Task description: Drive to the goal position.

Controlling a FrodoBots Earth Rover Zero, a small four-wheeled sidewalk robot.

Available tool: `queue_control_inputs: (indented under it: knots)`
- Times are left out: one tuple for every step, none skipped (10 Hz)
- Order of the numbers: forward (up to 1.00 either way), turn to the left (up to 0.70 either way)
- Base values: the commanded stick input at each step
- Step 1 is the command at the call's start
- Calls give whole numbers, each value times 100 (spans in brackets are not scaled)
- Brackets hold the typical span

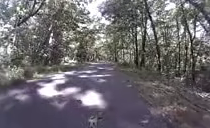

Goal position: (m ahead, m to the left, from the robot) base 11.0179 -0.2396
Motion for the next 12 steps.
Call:
queue_control_inputs:
  knots:
    - [45,0]
    - [45,0]
    - [45,0]
    - [45,0]
    - [45,0]
    - [45,0]
    - [45,0]
    - [45,0]
    - [45,0]
    - [45,0]
    - [45,0]
    - [45,0]
